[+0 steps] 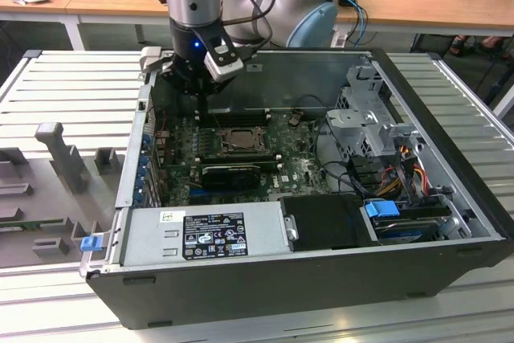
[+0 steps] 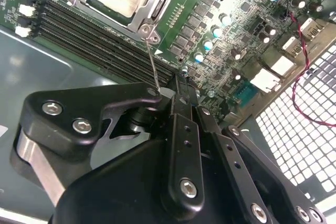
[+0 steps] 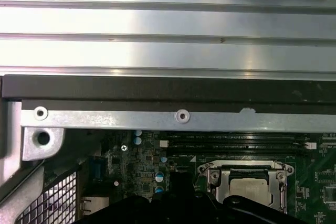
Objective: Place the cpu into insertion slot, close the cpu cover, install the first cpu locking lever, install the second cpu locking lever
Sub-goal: 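Install the first cpu locking lever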
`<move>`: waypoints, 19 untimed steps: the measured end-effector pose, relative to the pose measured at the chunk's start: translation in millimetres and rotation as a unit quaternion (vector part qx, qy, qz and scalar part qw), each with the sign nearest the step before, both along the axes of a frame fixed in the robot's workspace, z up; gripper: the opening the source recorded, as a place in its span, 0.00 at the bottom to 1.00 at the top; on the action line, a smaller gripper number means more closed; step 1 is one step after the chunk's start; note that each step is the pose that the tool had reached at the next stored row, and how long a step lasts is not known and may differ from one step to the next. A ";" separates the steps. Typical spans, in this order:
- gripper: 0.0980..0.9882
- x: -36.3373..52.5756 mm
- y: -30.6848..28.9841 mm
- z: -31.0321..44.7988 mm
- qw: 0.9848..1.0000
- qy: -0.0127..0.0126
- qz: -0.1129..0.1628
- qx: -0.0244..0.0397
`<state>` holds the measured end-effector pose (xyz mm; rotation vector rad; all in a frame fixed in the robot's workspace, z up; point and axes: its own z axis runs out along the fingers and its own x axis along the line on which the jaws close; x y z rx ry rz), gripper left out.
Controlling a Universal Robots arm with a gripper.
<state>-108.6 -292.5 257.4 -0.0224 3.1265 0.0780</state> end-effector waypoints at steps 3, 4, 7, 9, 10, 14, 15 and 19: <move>0.01 1.3 0.0 -0.1 1.000 0.000 0.000 0.000; 0.01 1.8 0.0 -0.1 1.000 0.000 0.000 0.000; 0.01 9.8 0.0 -0.2 1.000 0.002 0.000 0.000; 0.01 13.1 0.0 -0.2 1.000 0.002 0.000 0.000; 0.01 14.2 0.0 -0.2 1.000 0.002 0.000 0.000; 0.01 17.6 0.0 -0.2 1.000 0.002 0.000 0.000; 0.01 18.2 0.0 -0.2 1.000 0.002 0.000 0.000; 0.01 22.8 -0.1 -0.2 1.000 0.002 0.000 0.000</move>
